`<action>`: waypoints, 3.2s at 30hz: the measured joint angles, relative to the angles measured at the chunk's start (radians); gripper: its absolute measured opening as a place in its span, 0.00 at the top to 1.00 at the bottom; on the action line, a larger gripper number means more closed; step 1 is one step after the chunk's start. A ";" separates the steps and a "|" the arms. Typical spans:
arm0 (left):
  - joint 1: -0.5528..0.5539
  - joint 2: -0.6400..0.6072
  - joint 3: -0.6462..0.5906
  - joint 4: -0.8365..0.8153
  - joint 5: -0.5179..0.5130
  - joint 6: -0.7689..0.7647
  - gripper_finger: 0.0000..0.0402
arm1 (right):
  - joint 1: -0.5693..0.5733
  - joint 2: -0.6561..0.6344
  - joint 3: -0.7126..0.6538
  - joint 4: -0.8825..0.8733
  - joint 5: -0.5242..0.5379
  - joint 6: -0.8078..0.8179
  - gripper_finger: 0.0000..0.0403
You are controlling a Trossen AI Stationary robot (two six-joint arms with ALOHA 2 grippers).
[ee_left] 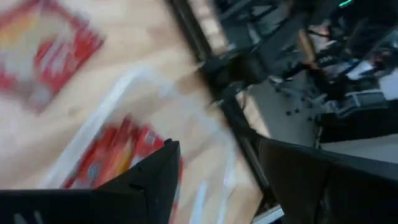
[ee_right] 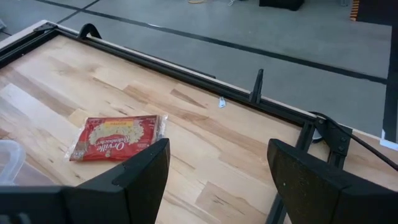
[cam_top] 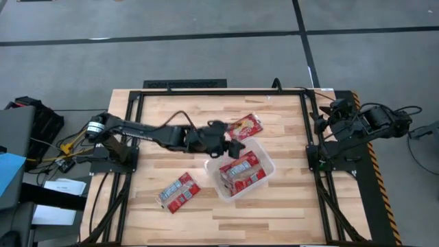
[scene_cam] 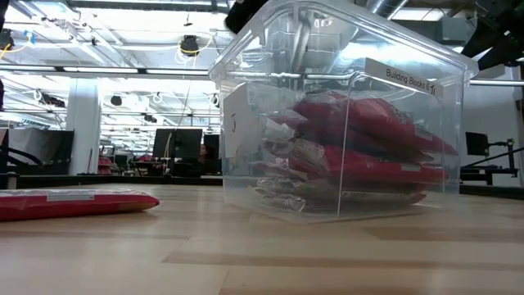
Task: Sort popcorn bags into baskets
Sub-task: Put the red popcorn pack into the transparent container
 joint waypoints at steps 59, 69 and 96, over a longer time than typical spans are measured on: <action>0.417 0.518 0.066 -0.220 0.180 0.893 0.98 | 0.000 -0.001 0.000 0.006 0.005 0.116 0.27; 0.420 0.418 0.059 -0.273 0.236 0.841 1.00 | 0.000 -0.001 0.000 0.006 0.006 0.115 0.27; 0.402 0.009 0.062 -0.555 0.173 0.748 1.00 | 0.000 -0.001 0.000 0.006 0.024 0.104 0.27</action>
